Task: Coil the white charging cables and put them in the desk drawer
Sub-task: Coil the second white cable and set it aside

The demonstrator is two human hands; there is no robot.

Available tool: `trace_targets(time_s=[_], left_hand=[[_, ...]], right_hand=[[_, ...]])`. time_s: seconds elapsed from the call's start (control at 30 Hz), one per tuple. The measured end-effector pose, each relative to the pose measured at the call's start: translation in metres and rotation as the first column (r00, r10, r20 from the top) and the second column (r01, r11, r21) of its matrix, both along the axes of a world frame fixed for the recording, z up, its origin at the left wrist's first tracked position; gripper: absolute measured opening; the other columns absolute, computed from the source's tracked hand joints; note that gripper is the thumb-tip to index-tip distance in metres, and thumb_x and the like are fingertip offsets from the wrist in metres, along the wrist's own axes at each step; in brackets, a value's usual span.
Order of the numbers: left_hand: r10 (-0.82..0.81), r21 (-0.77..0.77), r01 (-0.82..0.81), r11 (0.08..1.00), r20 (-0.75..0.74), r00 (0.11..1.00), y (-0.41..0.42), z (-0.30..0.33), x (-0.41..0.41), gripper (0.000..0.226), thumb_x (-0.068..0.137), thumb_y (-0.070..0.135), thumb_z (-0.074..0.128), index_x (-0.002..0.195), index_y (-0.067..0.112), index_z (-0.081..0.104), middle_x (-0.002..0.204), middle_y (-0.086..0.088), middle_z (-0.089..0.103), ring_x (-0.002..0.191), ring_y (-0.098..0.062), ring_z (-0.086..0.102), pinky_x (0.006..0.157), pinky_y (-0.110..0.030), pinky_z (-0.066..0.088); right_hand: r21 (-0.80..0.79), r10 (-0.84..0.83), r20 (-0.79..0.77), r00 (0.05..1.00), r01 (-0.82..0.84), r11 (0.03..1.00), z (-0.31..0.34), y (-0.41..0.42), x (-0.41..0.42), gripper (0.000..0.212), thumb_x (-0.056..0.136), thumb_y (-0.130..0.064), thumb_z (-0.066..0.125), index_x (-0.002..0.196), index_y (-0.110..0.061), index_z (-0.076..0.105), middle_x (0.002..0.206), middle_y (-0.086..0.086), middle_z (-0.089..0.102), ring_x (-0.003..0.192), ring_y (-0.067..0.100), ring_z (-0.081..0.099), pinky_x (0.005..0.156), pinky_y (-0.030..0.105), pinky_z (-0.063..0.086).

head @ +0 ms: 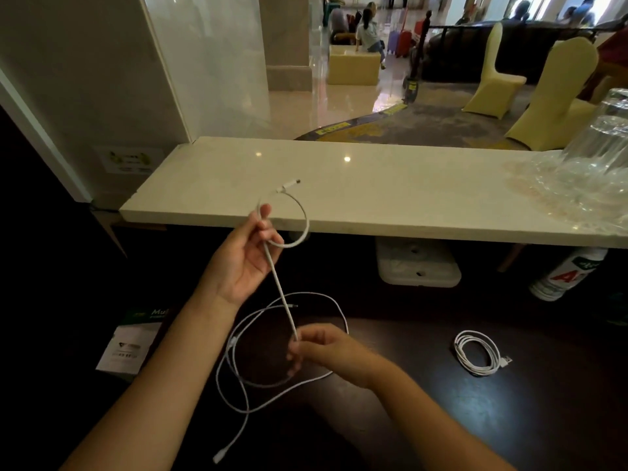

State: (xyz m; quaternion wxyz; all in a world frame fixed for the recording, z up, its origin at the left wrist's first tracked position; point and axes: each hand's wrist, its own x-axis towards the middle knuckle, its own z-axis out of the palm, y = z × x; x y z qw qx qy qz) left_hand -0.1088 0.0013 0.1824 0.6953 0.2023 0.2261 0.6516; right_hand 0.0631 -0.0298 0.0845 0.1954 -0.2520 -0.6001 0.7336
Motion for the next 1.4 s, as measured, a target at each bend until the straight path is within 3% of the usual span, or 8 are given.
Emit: trace_targets(time_s=[0.2,0.27,0.43,0.77,0.9,1.07,1.2,1.4], left_hand=[[-0.027,-0.087,-0.002,0.996,-0.329,0.944,-0.006,0.008,-0.033,0.013,0.065,0.022,0.072,0.073,0.012,0.076,0.054,0.006,0.058,0.045,-0.002,0.053,0.052,-0.017,0.051],[-0.063,-0.175,-0.012,0.985,-0.418,0.906,-0.014,-0.006,-0.029,0.026,0.084,0.016,0.054,0.07,0.011,0.075,0.053,0.006,0.057,0.044,-0.002,0.051,0.049,-0.016,0.049],[-0.087,-0.276,-0.013,0.961,-0.344,0.935,-0.03,-0.031,-0.012,0.026,0.093,0.01,0.041,0.083,0.004,0.064,0.053,0.003,0.056,0.041,-0.002,0.049,0.047,-0.016,0.049],[-0.105,-0.287,-0.007,0.958,-0.371,0.923,-0.045,-0.049,0.003,0.025,0.092,0.012,0.043,0.083,0.009,0.066,0.076,-0.004,0.075,0.072,-0.011,0.072,0.052,-0.015,0.052],[-0.03,-0.25,-0.046,0.967,-0.292,0.956,-0.049,-0.054,-0.001,0.009,0.071,0.021,0.07,0.069,0.014,0.075,0.063,0.003,0.07,0.058,-0.006,0.067,0.05,-0.015,0.051],[0.075,-0.14,-0.104,0.985,-0.197,0.978,-0.049,-0.065,-0.014,0.042,0.036,0.03,0.092,0.072,0.015,0.074,0.058,0.004,0.063,0.057,-0.006,0.063,0.055,-0.018,0.052],[0.021,-0.21,-0.088,0.974,-0.302,0.953,-0.05,-0.066,-0.006,0.008,0.074,0.018,0.065,0.075,0.012,0.071,0.063,0.0,0.071,0.062,-0.009,0.069,0.053,-0.017,0.053],[-0.147,-0.236,0.051,0.97,-0.409,0.901,-0.05,-0.067,0.014,0.023,0.091,0.013,0.044,0.1,0.01,0.065,0.09,-0.007,0.075,0.089,-0.016,0.071,0.079,-0.024,0.053]], right_hand=[[-0.107,-0.43,0.149,0.891,0.447,0.888,-0.012,0.036,0.027,0.026,0.092,-0.019,0.051,0.067,-0.015,0.057,0.047,-0.008,0.041,0.043,0.006,0.037,0.045,0.019,0.033],[-0.184,-0.498,0.165,0.852,0.522,0.833,0.002,0.053,0.031,0.026,0.093,-0.018,0.049,0.068,-0.013,0.055,0.041,-0.011,0.032,0.035,0.002,0.027,0.037,0.016,0.023],[-0.386,-0.551,0.21,0.807,0.586,0.712,0.033,0.077,0.019,0.025,0.094,-0.013,0.041,0.073,-0.009,0.054,0.036,-0.009,0.029,0.028,0.003,0.021,0.028,0.014,0.018],[-0.263,-0.58,0.012,0.814,0.562,0.784,0.073,0.056,-0.021,0.019,0.092,-0.007,0.043,0.088,-0.004,0.061,0.056,-0.001,0.043,0.041,0.006,0.036,0.04,0.015,0.032],[-0.549,-0.674,0.004,0.739,0.565,0.616,0.066,0.07,-0.015,0.027,0.096,-0.01,0.035,0.081,-0.005,0.057,0.048,-0.004,0.039,0.033,0.003,0.032,0.033,0.013,0.028],[-0.737,-0.698,0.049,0.714,0.498,0.457,0.052,0.078,0.001,0.031,0.098,-0.012,0.032,0.082,-0.001,0.056,0.041,-0.004,0.042,0.028,0.004,0.034,0.029,0.012,0.03],[-0.552,-0.595,0.104,0.797,0.544,0.632,0.059,0.069,-0.003,0.029,0.096,-0.017,0.037,0.085,-0.008,0.062,0.052,-0.005,0.046,0.04,0.005,0.039,0.036,0.013,0.035],[0.073,-0.507,0.14,0.85,0.502,0.862,0.075,0.04,-0.028,0.022,0.093,-0.01,0.047,0.104,-0.005,0.066,0.056,-0.005,0.055,0.045,0.007,0.048,0.042,0.015,0.036]])
